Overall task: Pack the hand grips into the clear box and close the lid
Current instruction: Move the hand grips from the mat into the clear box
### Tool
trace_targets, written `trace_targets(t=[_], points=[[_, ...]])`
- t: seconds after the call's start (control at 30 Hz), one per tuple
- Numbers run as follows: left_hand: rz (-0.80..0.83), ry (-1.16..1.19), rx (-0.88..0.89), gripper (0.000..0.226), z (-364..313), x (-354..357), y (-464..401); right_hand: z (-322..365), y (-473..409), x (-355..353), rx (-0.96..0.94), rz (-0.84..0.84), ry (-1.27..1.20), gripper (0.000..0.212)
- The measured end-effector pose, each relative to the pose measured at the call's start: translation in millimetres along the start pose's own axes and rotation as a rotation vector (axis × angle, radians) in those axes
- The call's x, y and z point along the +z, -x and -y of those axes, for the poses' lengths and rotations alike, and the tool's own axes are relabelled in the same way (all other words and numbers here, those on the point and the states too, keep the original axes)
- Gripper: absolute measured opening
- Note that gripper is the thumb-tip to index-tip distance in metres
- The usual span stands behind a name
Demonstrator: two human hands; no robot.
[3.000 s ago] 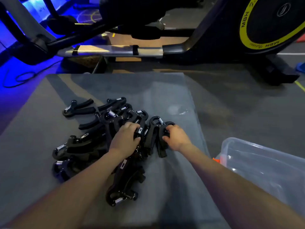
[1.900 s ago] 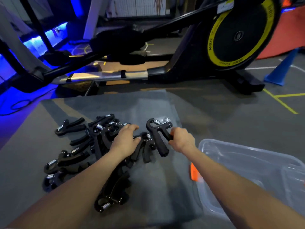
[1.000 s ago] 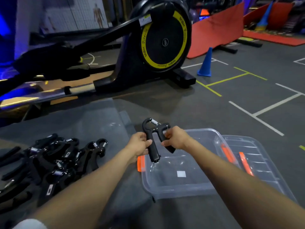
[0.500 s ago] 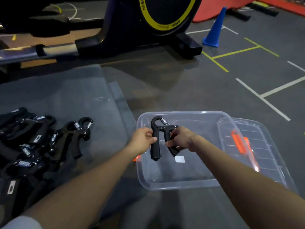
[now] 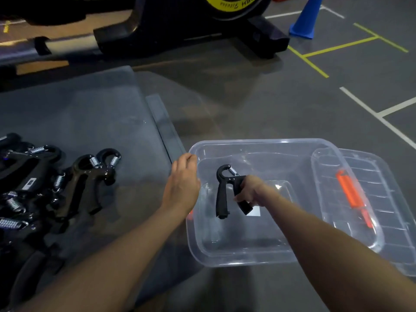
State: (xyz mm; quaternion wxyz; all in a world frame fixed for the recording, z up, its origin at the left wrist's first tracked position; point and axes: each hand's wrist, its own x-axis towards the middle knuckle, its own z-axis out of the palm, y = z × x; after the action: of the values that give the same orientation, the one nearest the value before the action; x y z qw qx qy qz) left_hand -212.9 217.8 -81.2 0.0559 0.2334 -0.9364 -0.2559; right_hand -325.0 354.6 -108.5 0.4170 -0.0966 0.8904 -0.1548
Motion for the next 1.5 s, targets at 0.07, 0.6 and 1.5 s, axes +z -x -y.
trace_targets(t=[0.07, 0.6, 1.5], points=[[-0.027, 0.005, -0.01, 0.056, 3, 1, -2, -1, -12, 9, -0.008, 0.025, 0.075, 0.016], [-0.053, -0.004, 0.081, 0.056, 19, 10, -2, -4, -63, 76, -0.076, -0.067, 0.257, 0.034], [-0.052, -0.019, -0.392, 0.042, 190, -165, 73, 253, 64, 136, -0.365, -0.046, -0.073, 0.022]])
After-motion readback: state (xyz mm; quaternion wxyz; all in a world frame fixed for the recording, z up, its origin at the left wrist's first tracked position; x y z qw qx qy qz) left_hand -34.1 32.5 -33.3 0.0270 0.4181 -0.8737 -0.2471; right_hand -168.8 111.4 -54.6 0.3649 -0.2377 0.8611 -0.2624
